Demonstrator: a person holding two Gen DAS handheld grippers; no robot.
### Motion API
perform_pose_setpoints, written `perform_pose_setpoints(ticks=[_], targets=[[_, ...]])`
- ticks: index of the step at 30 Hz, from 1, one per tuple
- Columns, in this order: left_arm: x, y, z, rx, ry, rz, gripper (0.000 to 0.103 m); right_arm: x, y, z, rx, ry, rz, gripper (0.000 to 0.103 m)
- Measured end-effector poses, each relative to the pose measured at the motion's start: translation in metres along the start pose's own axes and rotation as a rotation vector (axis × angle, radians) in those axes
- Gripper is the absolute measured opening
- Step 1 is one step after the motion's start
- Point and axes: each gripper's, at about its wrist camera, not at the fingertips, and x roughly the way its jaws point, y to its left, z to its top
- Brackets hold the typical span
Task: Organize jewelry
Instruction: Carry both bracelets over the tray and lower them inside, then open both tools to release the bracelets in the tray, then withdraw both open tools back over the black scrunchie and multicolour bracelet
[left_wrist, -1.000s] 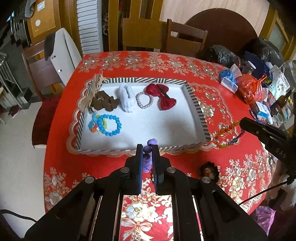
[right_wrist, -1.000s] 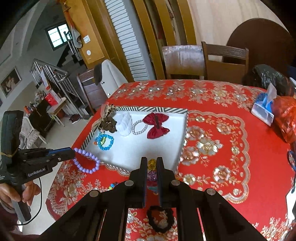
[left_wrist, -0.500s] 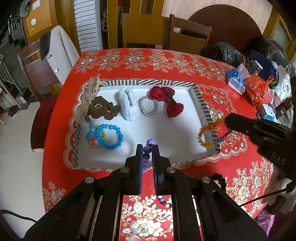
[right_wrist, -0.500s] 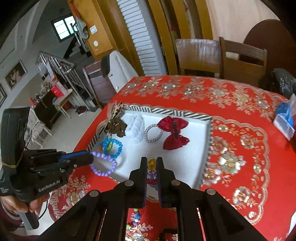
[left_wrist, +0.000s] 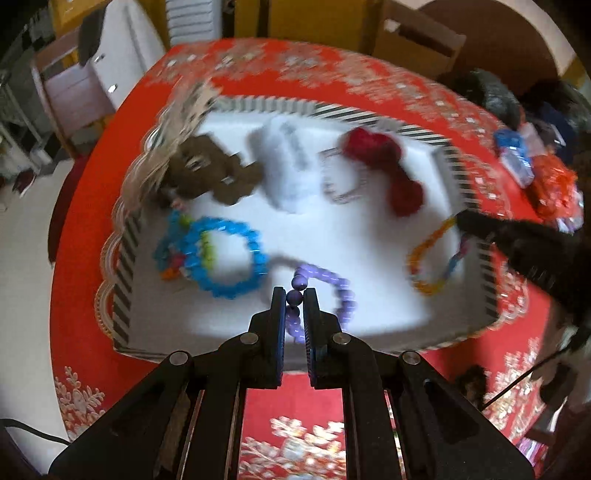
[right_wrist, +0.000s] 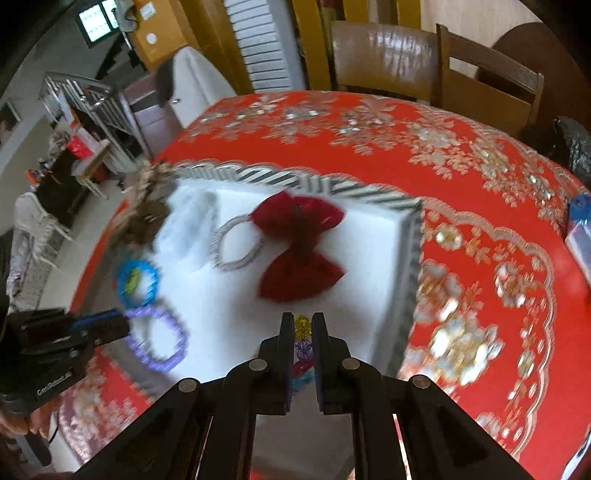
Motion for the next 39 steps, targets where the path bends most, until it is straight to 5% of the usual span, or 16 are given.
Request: perform_pose_setpoints(ticks=[12, 20, 23, 28, 39], targets=[[0.021, 0.028, 0.011, -0.050, 0.011, 0.058, 0.008, 0.041, -0.017, 0.046, -0.061, -0.033, -0.190, 0.008], [0.021, 0.027, 0.012, -0.048, 0.005, 0.080, 0.008, 0.048, -0.021, 0.048, -0.035, -0.013, -0.164, 0.010], [0.020, 0.026, 0.012, -0.052, -0.001, 0.095, 0.010, 0.039, -0.017, 0.046, -0.035, -0.037, -0.148, 0.021], [0.016, 0.027, 0.009, -0.065, 0.004, 0.092, 0.033, 0.019, -0.010, 0.037, -0.010, -0.070, -0.121, 0.023], [-0.018, 0.025, -0.001, -0.087, -0.061, 0.119, 0.047, -0.032, 0.011, -0.008, 0.124, -0.138, 0.003, 0.032]])
